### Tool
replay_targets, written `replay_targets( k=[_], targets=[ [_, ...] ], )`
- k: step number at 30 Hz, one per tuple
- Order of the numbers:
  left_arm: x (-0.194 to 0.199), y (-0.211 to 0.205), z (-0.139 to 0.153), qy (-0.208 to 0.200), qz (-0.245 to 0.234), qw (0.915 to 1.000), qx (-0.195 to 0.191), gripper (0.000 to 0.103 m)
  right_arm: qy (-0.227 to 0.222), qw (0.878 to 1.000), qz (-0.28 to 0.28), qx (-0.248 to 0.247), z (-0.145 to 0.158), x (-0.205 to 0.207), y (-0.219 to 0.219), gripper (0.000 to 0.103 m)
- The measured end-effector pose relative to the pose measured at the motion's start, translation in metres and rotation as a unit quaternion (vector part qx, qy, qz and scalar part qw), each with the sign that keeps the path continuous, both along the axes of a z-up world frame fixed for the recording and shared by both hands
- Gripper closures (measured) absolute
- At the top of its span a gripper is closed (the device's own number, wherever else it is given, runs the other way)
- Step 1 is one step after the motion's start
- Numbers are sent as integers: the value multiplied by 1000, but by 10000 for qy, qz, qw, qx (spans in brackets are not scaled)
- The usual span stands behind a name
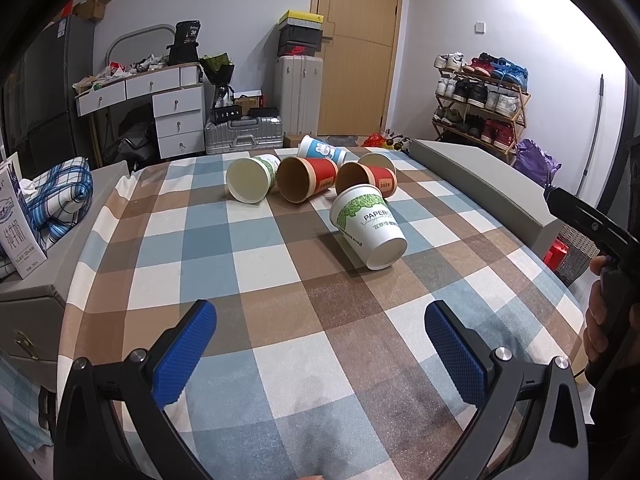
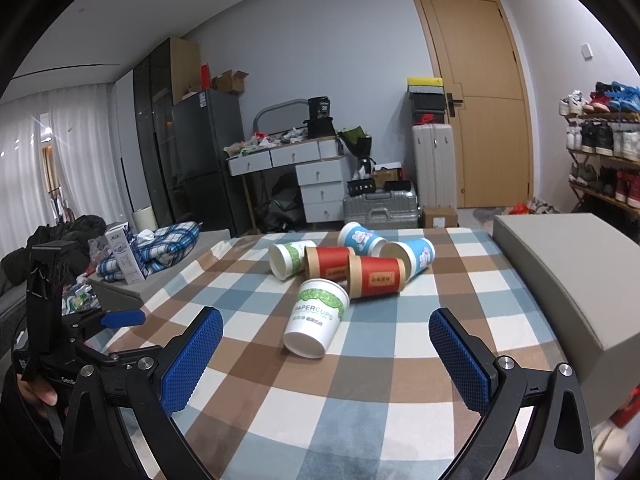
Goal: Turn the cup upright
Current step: 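Move the left tool to the white green-leaf cup and close on its body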
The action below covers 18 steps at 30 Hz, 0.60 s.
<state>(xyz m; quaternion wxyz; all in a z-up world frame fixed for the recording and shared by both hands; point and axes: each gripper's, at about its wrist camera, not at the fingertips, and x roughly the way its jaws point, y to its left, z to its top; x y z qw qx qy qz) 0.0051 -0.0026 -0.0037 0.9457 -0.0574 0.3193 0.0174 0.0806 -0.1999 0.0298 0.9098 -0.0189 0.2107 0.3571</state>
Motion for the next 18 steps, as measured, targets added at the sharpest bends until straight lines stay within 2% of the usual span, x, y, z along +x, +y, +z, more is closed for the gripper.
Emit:
replay_targets(
  k=[11,18],
  targets=[
    [19,-4,0,112,20,9999,-54,2,117,9998,-128,-8,-7,10,-3,0],
    [44,-9,-6,280,21,9994,-198,2,412,9984,-352,-153,-22,26,-4,0]
  ],
)
